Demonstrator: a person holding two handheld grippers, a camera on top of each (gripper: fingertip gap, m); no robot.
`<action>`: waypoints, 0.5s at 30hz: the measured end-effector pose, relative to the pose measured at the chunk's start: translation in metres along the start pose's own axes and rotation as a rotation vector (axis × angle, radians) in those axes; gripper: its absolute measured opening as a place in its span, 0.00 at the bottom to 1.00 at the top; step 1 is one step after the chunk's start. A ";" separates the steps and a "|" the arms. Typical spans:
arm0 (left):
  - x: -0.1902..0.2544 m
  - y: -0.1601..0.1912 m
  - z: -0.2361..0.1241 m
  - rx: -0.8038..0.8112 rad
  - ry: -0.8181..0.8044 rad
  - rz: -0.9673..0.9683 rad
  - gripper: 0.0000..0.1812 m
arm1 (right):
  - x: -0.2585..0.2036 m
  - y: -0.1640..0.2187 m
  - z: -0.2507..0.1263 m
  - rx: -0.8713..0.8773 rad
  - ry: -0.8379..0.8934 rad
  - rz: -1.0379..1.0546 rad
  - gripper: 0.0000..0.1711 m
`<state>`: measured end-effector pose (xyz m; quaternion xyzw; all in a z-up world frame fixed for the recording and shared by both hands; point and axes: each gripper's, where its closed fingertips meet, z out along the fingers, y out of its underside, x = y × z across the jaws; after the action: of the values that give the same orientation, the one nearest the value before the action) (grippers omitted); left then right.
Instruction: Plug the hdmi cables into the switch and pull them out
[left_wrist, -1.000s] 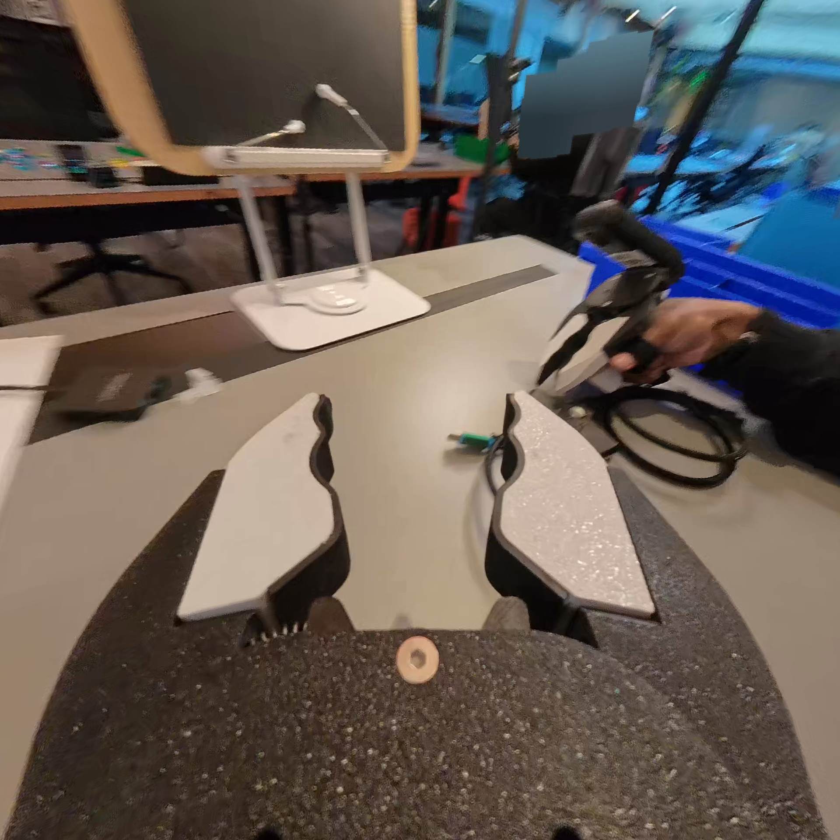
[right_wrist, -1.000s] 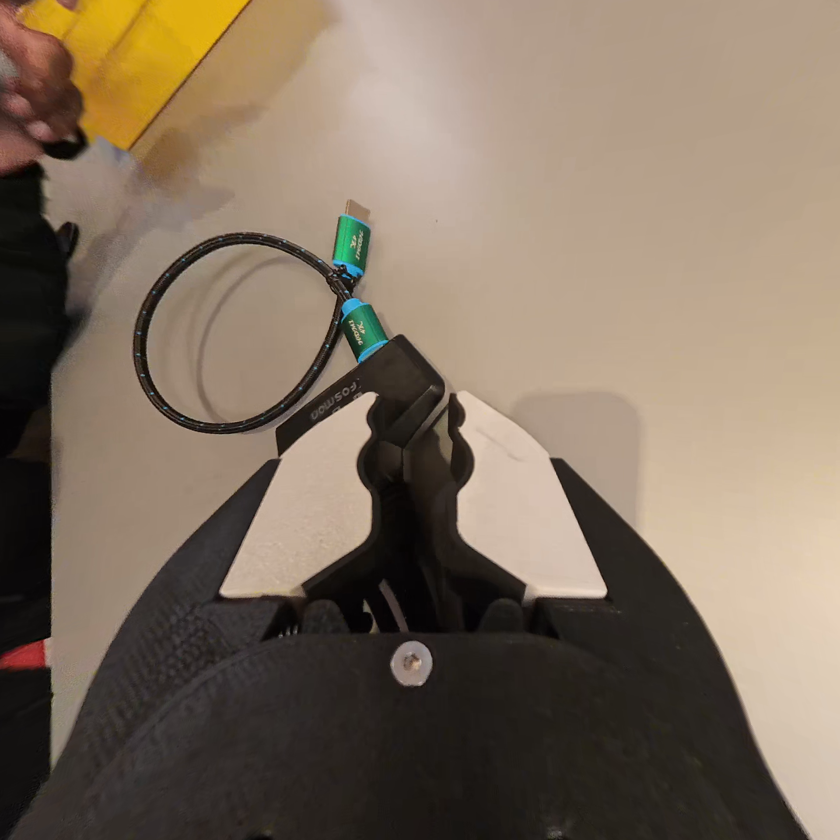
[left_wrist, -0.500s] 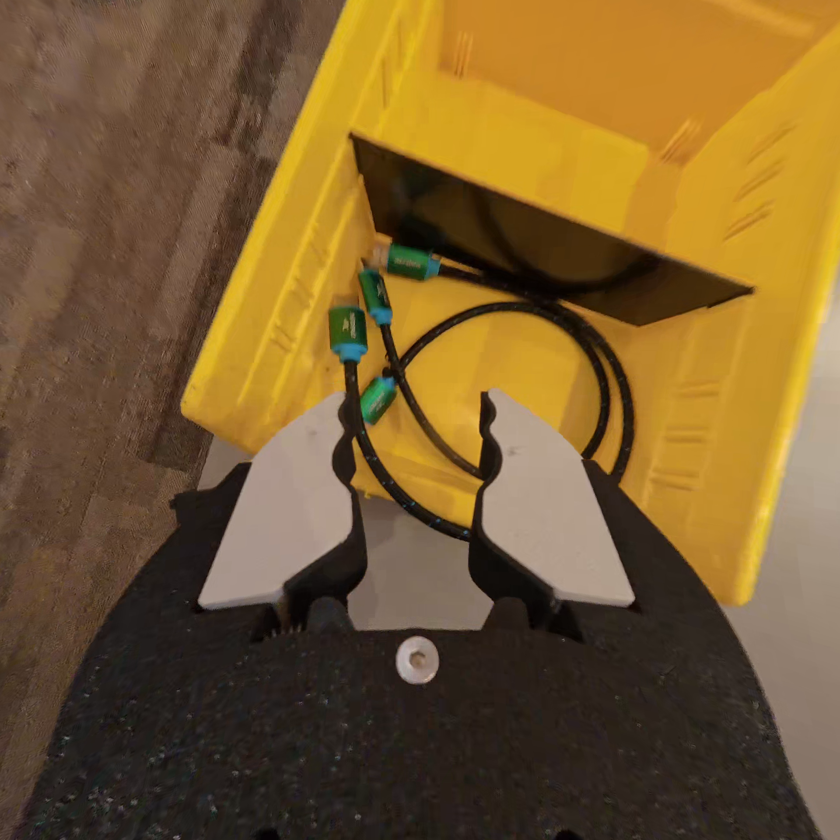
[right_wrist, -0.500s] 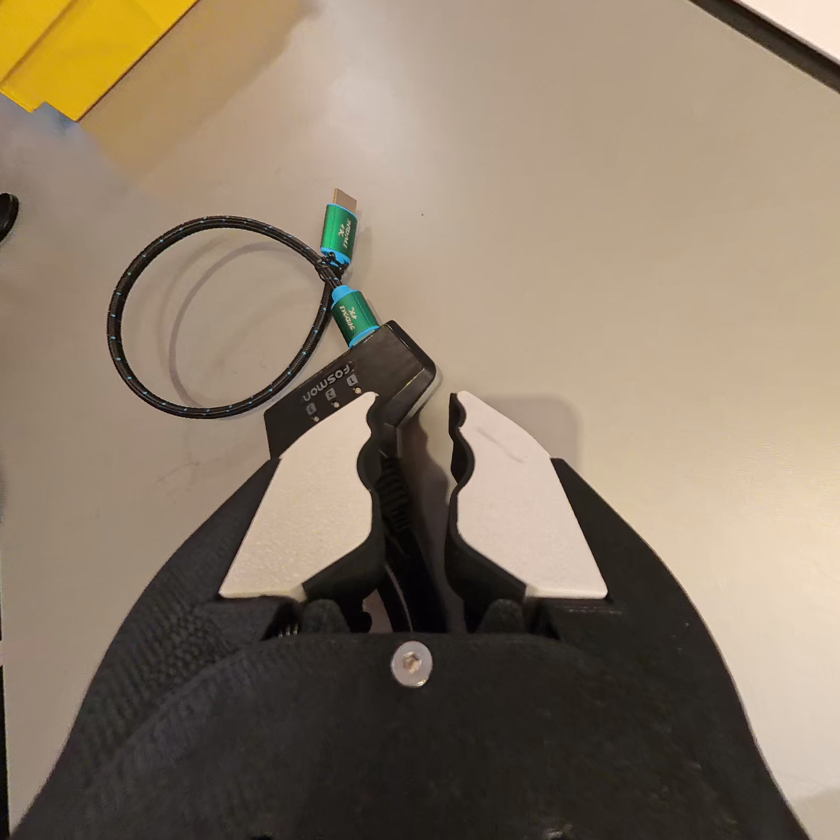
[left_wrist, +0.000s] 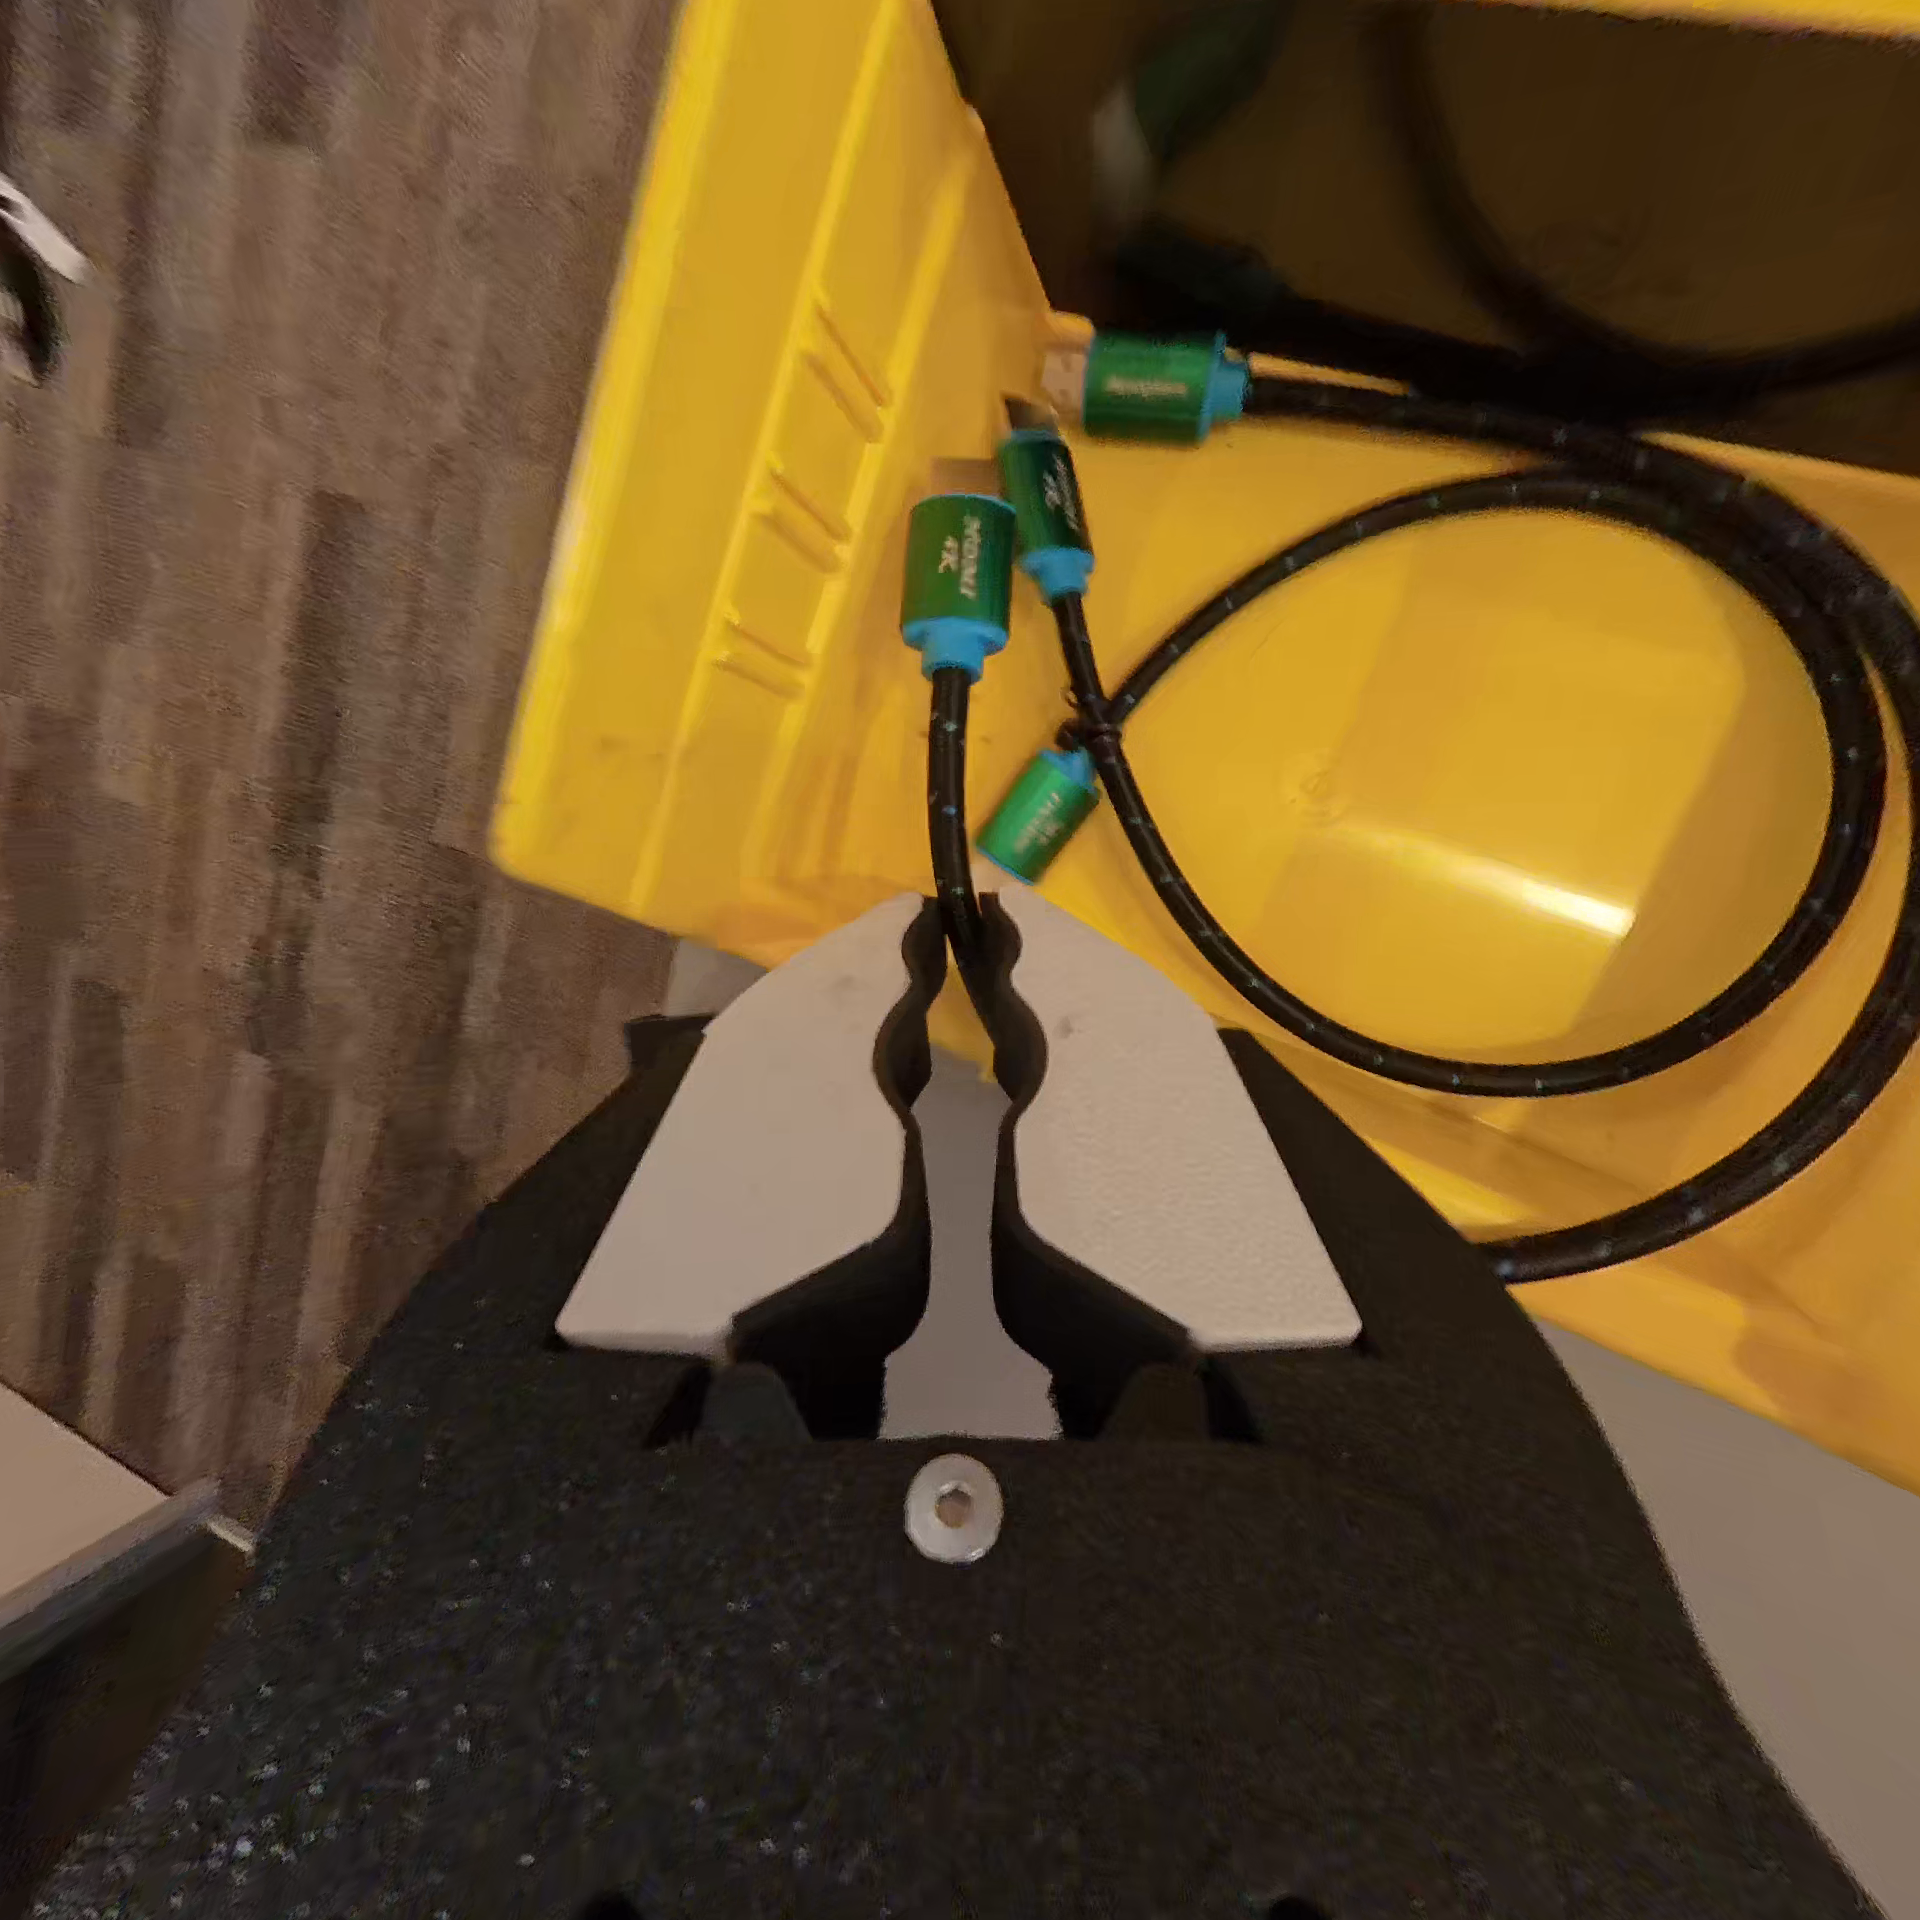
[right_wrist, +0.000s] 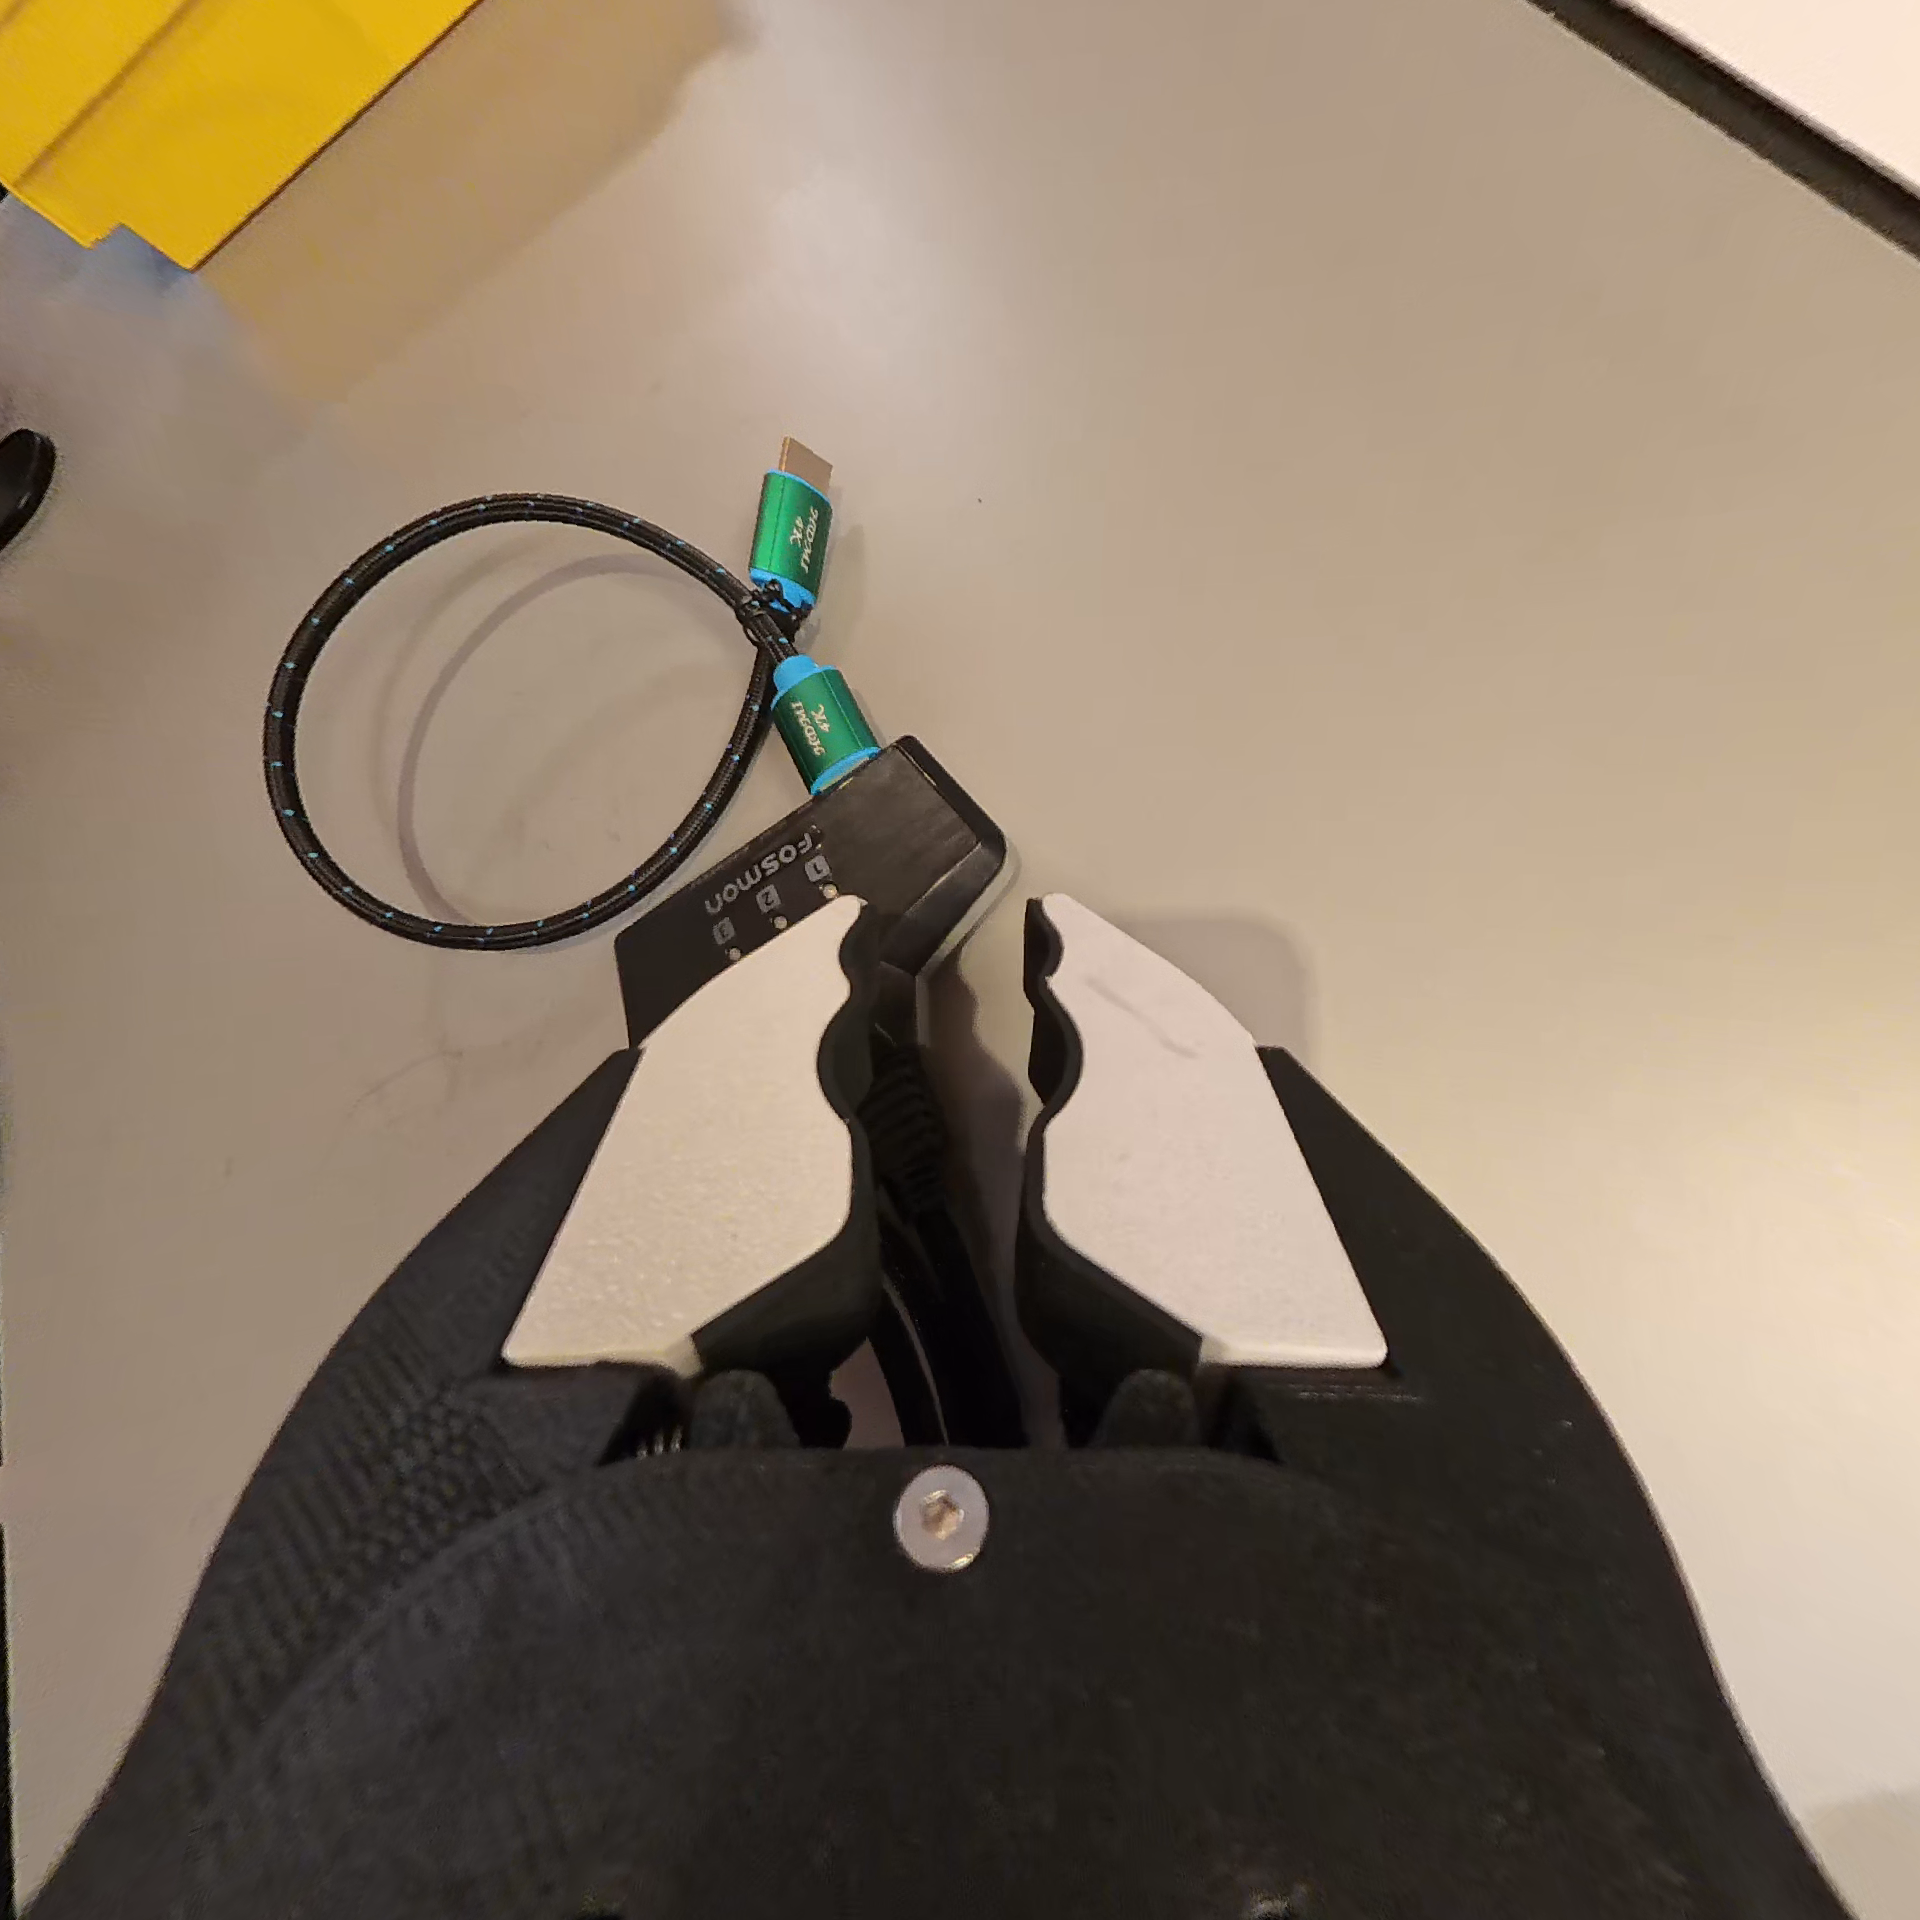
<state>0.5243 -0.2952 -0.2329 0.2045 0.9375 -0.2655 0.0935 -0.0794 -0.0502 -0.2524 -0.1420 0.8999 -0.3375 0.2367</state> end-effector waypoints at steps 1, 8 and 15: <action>-0.006 -0.006 -0.008 0.038 -0.041 -0.002 0.03 | 0.000 0.000 -0.001 0.004 0.001 0.001 0.16; -0.045 -0.080 -0.148 0.440 -0.403 0.077 0.03 | 0.000 -0.003 -0.006 0.019 -0.002 -0.002 0.16; -0.017 -0.143 -0.326 0.878 -0.588 0.239 0.03 | 0.000 -0.005 -0.009 0.027 0.000 -0.016 0.16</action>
<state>0.4560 -0.2371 0.1118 0.2466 0.6429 -0.6658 0.2874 -0.0832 -0.0490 -0.2431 -0.1460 0.8940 -0.3517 0.2361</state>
